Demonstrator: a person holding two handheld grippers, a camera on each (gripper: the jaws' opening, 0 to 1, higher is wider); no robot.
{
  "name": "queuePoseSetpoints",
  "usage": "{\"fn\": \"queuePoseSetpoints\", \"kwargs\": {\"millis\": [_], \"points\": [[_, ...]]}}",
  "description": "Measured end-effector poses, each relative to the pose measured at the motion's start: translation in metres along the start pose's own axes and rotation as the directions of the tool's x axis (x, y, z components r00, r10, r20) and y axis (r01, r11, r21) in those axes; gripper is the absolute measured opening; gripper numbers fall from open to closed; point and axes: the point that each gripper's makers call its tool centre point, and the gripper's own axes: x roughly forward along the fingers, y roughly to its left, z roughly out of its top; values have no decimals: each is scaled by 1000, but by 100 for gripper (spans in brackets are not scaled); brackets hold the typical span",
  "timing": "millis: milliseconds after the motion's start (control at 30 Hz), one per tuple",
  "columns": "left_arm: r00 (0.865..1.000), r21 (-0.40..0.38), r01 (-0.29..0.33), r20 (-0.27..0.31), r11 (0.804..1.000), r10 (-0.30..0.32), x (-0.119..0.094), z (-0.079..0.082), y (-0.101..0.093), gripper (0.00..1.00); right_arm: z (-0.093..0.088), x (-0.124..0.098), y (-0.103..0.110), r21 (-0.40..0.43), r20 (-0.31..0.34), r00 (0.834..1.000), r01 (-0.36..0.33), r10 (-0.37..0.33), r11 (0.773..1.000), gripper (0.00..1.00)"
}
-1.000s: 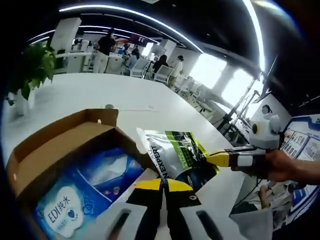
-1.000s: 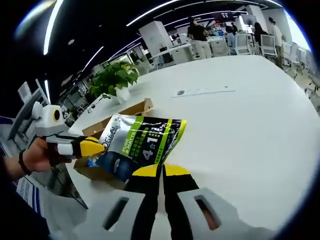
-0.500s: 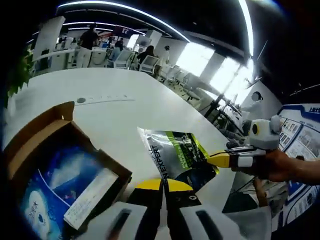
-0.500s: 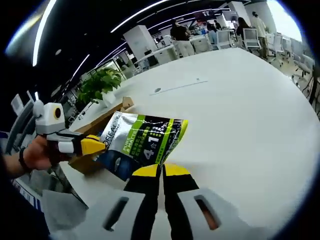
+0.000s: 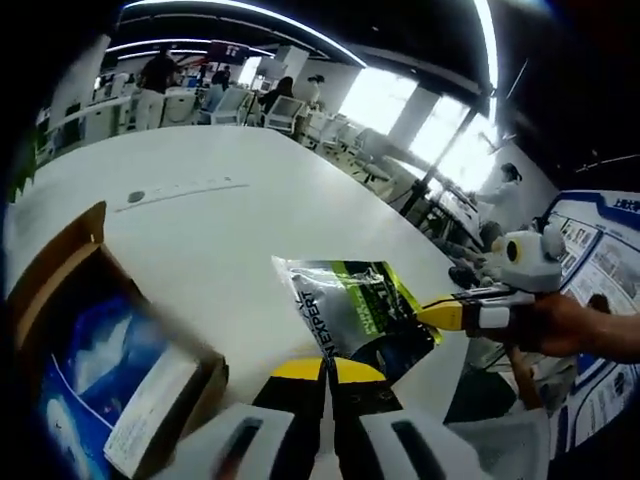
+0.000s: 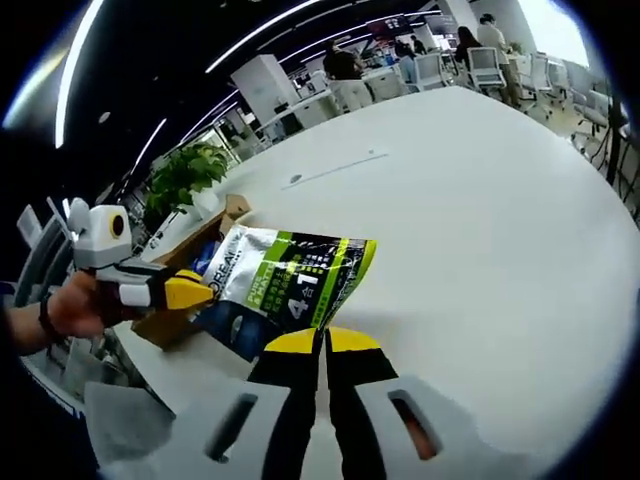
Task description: Operate the shoe box by opening the lid, removing the specified soft item, and placing it in the target area until the item is outside and the box remains undamaged.
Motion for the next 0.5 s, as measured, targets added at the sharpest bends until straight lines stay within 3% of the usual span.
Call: {"fn": "queuePoseSetpoints", "kwargs": {"millis": [500], "points": [[1000, 14, -4, -9, 1000, 4, 30, 15, -1, 1, 23, 7, -30, -15, -12, 1000, 20, -21, 1000, 1]]}}
